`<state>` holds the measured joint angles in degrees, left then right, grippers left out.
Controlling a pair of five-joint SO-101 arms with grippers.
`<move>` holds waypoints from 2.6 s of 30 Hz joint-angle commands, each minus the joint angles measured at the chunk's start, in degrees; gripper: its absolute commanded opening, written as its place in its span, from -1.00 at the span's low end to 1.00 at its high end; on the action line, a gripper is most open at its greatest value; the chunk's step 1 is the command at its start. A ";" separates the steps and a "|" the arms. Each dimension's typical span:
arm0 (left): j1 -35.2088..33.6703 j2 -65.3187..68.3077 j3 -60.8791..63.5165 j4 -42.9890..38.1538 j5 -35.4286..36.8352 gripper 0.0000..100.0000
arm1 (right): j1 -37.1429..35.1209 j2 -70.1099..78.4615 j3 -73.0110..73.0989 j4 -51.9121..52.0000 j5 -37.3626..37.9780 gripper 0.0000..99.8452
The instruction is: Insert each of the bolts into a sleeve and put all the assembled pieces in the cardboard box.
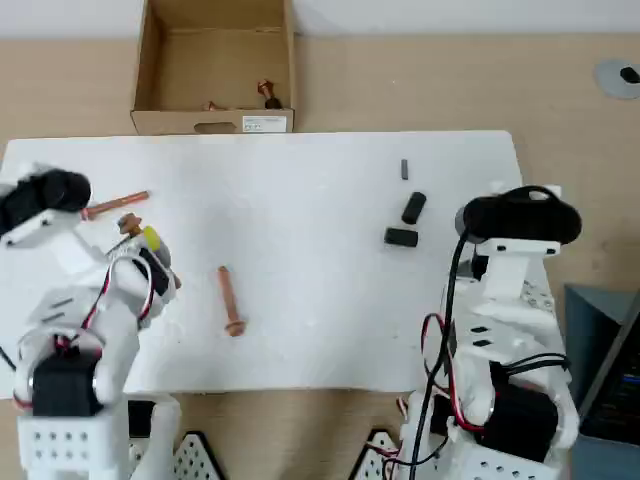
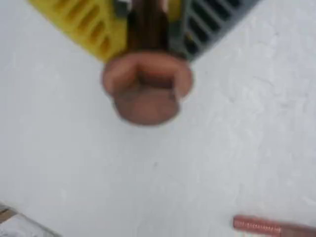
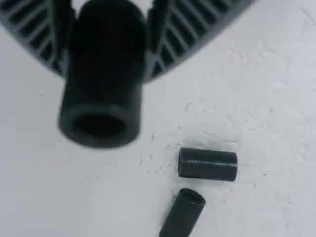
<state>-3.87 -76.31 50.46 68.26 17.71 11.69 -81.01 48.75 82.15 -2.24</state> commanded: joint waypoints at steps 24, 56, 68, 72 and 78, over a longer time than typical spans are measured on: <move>22.07 -28.26 13.98 -11.25 0.70 -1.00 | -41.10 -29.23 20.09 -8.62 -3.25 -0.98; 34.99 -28.26 16.97 -23.03 10.90 -1.00 | -59.91 -29.41 20.62 -12.75 2.37 -0.98; 35.34 -28.26 19.87 -22.86 10.90 -1.00 | -59.91 -29.41 18.15 -12.75 2.37 -0.98; 35.43 -28.26 19.43 -22.86 10.90 -1.00 | -59.91 -29.41 18.33 -12.75 2.37 -0.98; 35.52 -28.26 15.38 -16.88 10.81 -1.00 | -59.74 -29.41 18.42 -12.75 2.37 -0.98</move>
<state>31.21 -104.35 69.89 48.92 28.70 -47.74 -103.60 70.64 70.99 -0.22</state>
